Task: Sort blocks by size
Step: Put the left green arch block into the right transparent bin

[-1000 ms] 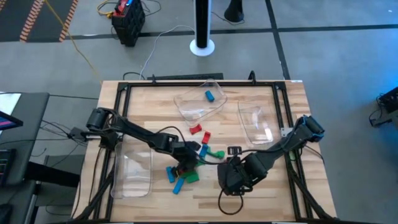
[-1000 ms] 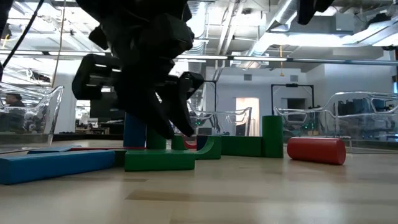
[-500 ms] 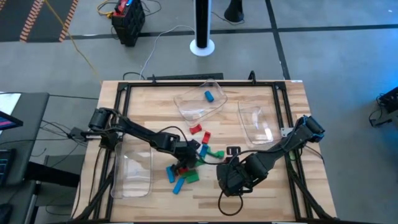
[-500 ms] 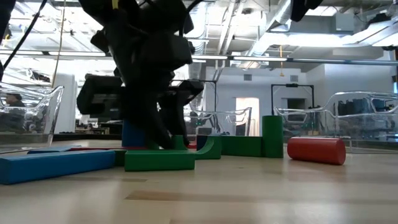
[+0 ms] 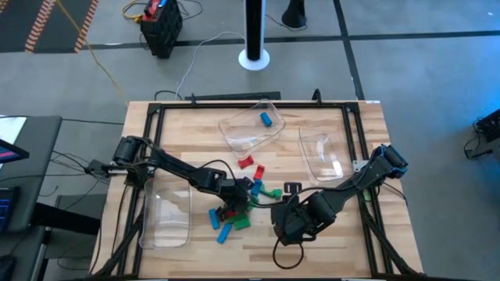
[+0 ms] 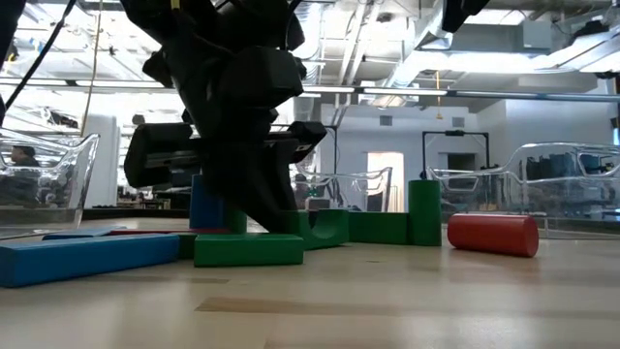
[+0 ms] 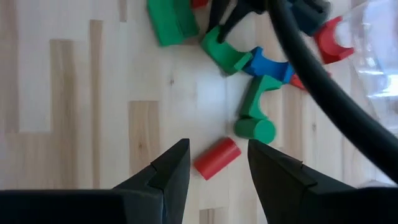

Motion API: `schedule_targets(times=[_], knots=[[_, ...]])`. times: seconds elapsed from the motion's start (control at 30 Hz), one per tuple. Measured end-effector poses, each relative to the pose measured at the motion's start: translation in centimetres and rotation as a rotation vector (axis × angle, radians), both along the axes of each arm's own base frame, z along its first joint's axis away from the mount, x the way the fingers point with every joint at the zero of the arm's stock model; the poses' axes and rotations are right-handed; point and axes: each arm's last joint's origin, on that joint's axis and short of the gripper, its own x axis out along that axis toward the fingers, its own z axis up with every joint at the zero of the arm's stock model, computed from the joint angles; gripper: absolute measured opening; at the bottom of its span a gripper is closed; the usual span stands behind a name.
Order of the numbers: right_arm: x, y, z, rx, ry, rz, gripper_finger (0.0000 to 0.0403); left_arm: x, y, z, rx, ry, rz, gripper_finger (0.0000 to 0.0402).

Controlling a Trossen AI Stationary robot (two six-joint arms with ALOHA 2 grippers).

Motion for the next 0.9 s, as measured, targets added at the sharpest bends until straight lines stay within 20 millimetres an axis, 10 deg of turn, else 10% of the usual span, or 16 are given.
schedule_targets(times=[0.9], knots=[[0.8,3.2,0.6,-0.34,-0.284,0.206,0.0193,-4.6,2.0,13.0,-0.255,-0.286,-0.011,0.0032]])
